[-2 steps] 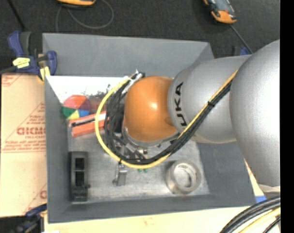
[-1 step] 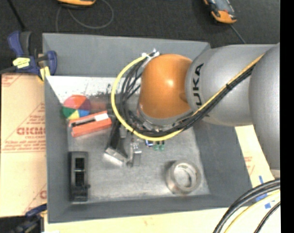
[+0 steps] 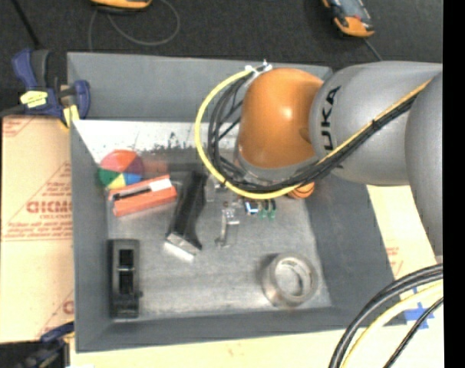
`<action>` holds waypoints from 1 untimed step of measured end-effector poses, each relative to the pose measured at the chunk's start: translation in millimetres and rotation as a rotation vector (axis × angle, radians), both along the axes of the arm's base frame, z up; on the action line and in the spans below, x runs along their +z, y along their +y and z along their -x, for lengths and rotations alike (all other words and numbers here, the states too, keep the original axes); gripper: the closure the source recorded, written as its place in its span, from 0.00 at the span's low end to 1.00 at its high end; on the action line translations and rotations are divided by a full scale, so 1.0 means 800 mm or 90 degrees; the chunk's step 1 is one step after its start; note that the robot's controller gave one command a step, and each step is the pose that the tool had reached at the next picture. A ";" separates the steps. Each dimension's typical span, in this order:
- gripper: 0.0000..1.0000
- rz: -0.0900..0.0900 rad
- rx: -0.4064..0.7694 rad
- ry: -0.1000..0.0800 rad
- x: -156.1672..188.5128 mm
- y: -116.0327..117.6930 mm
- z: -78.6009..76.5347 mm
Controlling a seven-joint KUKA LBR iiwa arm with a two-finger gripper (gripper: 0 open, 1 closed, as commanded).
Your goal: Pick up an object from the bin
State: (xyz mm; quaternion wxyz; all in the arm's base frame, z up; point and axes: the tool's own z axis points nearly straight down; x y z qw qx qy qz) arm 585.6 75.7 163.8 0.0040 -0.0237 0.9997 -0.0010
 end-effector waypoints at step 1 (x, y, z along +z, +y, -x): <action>0.00 -0.003 -0.021 -0.002 -0.054 0.026 0.006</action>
Offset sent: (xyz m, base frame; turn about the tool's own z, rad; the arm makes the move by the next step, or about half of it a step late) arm -0.0037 0.0368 -0.0938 -0.0534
